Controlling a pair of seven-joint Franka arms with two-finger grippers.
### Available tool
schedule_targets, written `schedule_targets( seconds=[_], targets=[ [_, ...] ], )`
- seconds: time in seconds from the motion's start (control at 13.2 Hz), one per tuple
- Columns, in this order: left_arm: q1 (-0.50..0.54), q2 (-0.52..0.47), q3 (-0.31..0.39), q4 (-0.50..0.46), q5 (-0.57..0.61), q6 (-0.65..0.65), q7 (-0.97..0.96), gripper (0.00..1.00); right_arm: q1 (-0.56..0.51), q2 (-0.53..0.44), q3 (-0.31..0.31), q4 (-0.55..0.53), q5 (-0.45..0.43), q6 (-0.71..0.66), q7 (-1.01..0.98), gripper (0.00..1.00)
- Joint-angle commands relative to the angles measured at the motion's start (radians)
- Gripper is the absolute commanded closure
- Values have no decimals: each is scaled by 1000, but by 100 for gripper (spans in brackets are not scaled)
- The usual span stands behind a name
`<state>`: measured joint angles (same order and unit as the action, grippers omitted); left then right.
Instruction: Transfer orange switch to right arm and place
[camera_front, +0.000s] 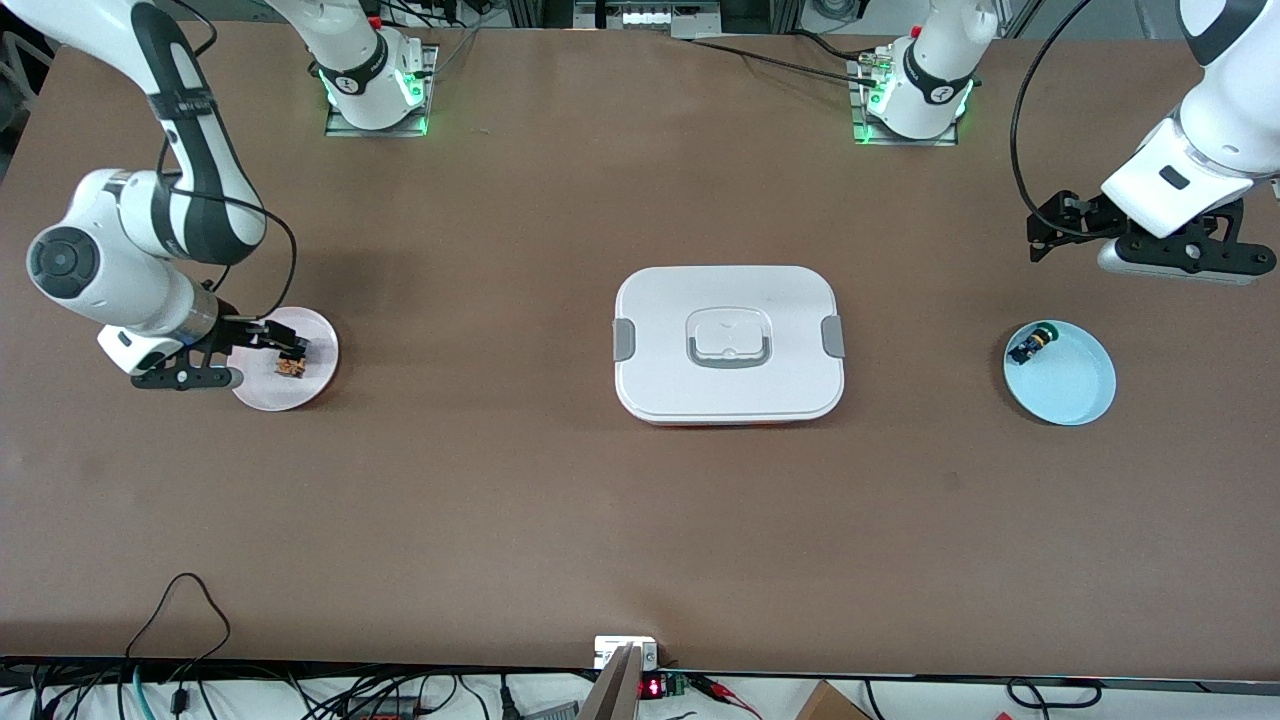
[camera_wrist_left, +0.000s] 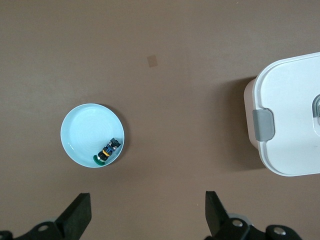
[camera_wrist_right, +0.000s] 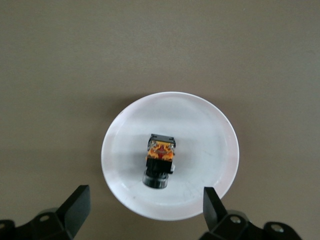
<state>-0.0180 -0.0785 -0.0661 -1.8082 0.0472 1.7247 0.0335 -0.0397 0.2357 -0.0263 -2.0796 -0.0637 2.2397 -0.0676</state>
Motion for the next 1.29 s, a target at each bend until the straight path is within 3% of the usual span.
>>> schedule_targets(
  seconds=[0.0, 0.3, 0.45, 0.76, 1.21],
  targets=[
    [-2, 8, 2, 20, -20, -17, 23, 0, 32, -132, 2, -8, -13, -128, 2, 0],
    [-2, 6, 2, 20, -20, -17, 23, 0, 73, -265, 2, 48, -10, -305, 6, 0],
    [-2, 6, 2, 20, -20, -17, 23, 0, 83, -262, 2, 158, -1, -447, 6, 0],
    [-2, 6, 2, 20, -20, -17, 23, 0, 83, -260, 0, 309, 2, -599, -4, 0],
    [-2, 6, 2, 20, -20, -19, 23, 0, 81, -246, -3, 424, 40, -673, -11, 0]
  ],
)
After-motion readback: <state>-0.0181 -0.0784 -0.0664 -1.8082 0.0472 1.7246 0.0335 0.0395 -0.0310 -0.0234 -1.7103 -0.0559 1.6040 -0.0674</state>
